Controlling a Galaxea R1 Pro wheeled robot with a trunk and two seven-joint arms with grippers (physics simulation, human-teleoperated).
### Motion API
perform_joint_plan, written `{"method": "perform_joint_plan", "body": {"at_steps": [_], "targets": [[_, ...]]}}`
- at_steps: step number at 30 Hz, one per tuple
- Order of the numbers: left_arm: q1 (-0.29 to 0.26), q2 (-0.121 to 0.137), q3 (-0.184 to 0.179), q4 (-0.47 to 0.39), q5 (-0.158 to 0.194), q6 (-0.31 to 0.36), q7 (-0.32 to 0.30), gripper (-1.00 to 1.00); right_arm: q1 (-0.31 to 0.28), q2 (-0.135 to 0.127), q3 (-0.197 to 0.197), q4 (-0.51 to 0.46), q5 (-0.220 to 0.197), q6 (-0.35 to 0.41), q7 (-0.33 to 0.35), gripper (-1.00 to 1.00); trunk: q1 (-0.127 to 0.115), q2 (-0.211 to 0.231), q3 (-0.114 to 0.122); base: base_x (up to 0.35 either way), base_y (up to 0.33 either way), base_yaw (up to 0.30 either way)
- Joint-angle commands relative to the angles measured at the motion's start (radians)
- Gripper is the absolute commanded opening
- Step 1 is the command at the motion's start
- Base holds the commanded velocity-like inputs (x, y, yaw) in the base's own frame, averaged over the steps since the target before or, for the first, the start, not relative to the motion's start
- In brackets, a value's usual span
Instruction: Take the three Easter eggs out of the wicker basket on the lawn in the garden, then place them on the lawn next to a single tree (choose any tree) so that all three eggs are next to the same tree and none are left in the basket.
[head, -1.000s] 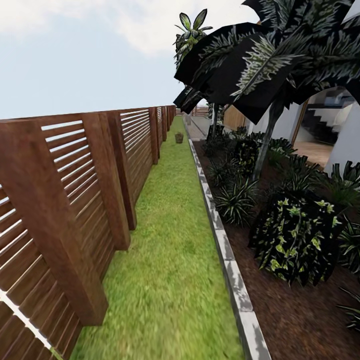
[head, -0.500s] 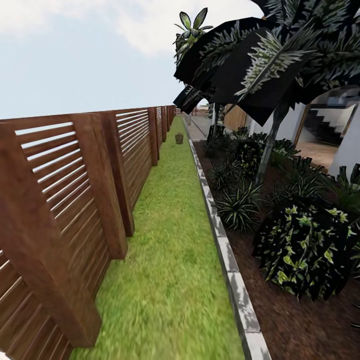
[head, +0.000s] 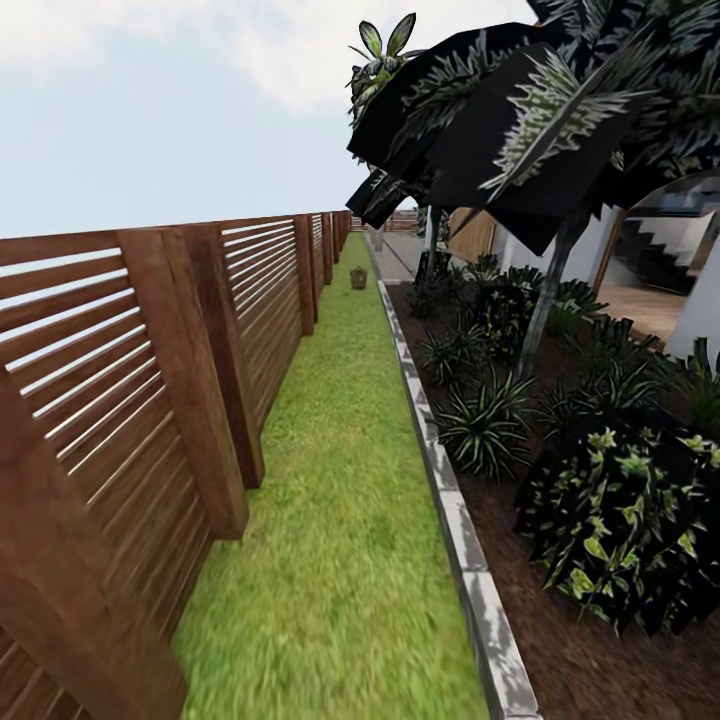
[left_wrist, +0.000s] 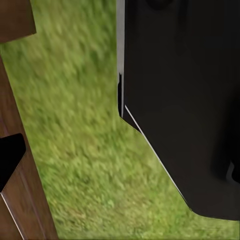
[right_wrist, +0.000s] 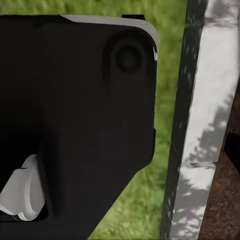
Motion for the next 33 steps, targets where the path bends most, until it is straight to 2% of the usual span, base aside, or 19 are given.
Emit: {"method": "perform_joint_plan", "body": {"at_steps": [1,33], "targets": [[0.000,0.001,0.000,-0.001,0.000,0.000,0.000,1.00,0.000,0.000,0.000,0.000,0.000,0.000,0.000,1.00,0.001,-0.001,-0.001,0.323,0.000,0.000],[0.000,0.000,0.000,-0.001,0.000,0.000,0.000,1.00,0.000,0.000,0.000,0.000,0.000,0.000,0.000,1.00,0.001,-0.001,-0.001,0.323,0.000,0.000]]}}
